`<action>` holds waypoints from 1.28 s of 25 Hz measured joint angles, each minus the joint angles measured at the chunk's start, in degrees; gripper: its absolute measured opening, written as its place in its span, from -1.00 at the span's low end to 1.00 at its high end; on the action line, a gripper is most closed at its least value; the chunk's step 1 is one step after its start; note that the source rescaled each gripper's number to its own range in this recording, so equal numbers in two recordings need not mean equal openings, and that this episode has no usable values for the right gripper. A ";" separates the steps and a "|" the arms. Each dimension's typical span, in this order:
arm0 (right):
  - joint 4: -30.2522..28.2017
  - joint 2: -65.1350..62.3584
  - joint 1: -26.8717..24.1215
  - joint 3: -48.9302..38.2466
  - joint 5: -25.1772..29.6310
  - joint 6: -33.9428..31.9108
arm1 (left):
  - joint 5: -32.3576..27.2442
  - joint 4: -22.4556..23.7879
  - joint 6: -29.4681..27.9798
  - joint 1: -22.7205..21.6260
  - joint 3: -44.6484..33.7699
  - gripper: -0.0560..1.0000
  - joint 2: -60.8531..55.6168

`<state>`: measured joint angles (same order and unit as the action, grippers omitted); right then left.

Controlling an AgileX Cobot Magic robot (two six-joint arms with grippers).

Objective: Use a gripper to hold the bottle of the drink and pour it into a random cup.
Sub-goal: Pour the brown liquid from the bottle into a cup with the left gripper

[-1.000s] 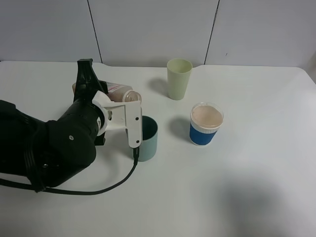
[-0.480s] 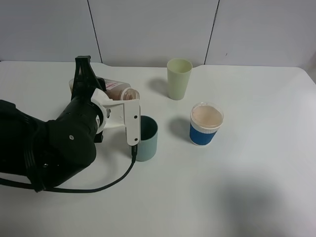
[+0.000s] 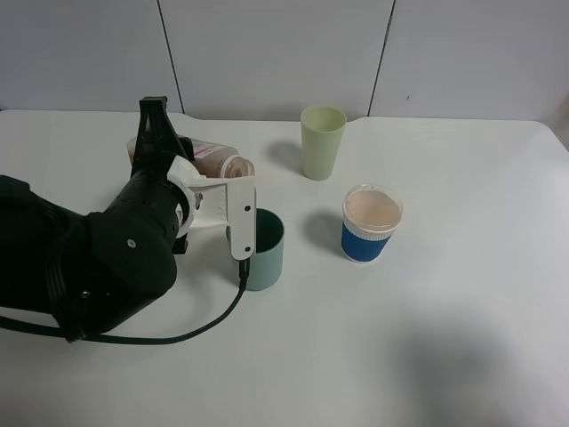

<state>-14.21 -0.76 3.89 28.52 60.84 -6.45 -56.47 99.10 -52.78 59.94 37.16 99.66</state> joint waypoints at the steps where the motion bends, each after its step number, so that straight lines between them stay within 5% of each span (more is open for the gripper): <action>1: 0.00 0.00 0.00 0.00 0.00 0.00 | 0.00 0.00 0.18 0.00 0.00 -0.89 0.00; 32: 0.00 0.00 0.00 0.00 0.00 0.00 | 0.12 -1.14 2.37 1.74 1.98 -0.89 2.91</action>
<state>-14.21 -0.76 3.89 28.52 60.84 -6.45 -56.35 97.96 -50.42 61.67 39.14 102.58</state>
